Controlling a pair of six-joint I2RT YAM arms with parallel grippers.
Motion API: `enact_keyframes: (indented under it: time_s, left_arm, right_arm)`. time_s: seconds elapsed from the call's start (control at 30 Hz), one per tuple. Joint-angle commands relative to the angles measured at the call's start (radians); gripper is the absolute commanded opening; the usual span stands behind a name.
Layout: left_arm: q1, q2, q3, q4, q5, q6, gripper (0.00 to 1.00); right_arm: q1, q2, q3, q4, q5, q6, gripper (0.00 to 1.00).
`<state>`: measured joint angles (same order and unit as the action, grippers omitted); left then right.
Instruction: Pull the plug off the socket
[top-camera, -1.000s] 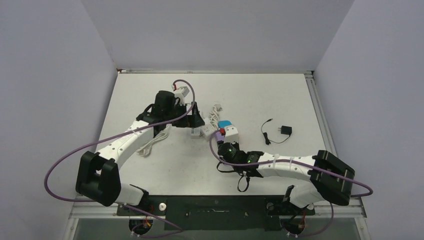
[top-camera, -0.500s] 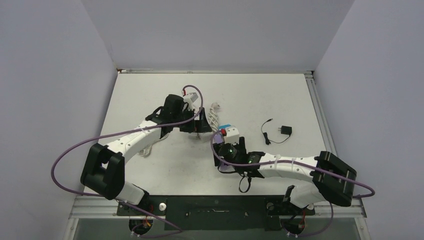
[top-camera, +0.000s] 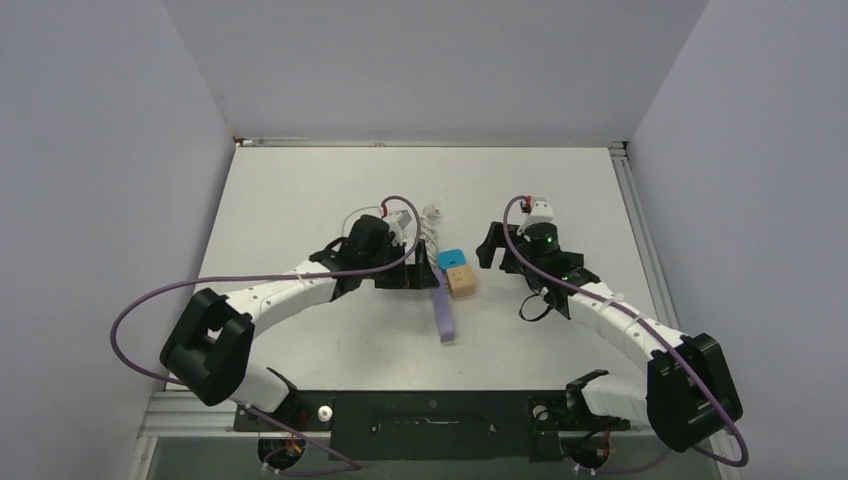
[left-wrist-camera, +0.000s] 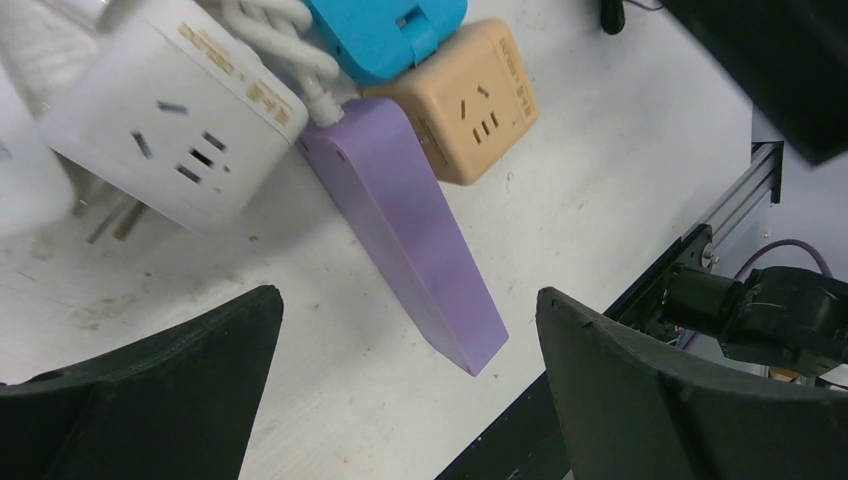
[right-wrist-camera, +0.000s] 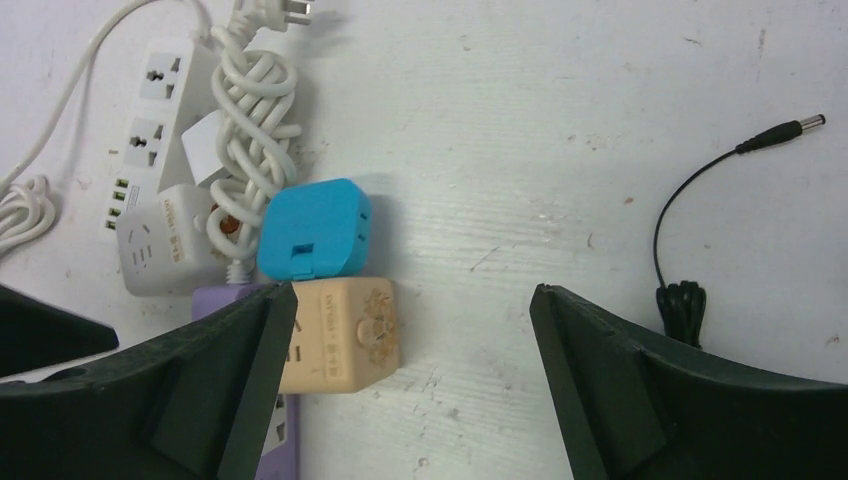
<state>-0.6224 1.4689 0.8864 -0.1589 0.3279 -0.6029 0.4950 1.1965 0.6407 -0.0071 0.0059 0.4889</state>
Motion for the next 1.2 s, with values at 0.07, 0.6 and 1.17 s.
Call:
enact_keyframes:
  time_s: [0.07, 0.6, 1.17]
  left_arm:
    - [-0.14, -0.039, -0.098, 0.189, -0.179, -0.212, 0.96]
    - [-0.232, 0.091, -0.092, 0.172, -0.32, -0.268, 0.99]
    - [-0.234, 0.131, -0.152, 0.227, -0.32, -0.277, 0.58]
  right_arm:
    - [-0.107, 0.088, -0.029, 0.163, -0.312, -0.029, 0.92]
    - [0.119, 0.098, -0.08, 0.174, -0.036, -0.019, 0.91]
    - [0.312, 0.228, 0.003, 0.118, 0.254, -0.021, 0.95]
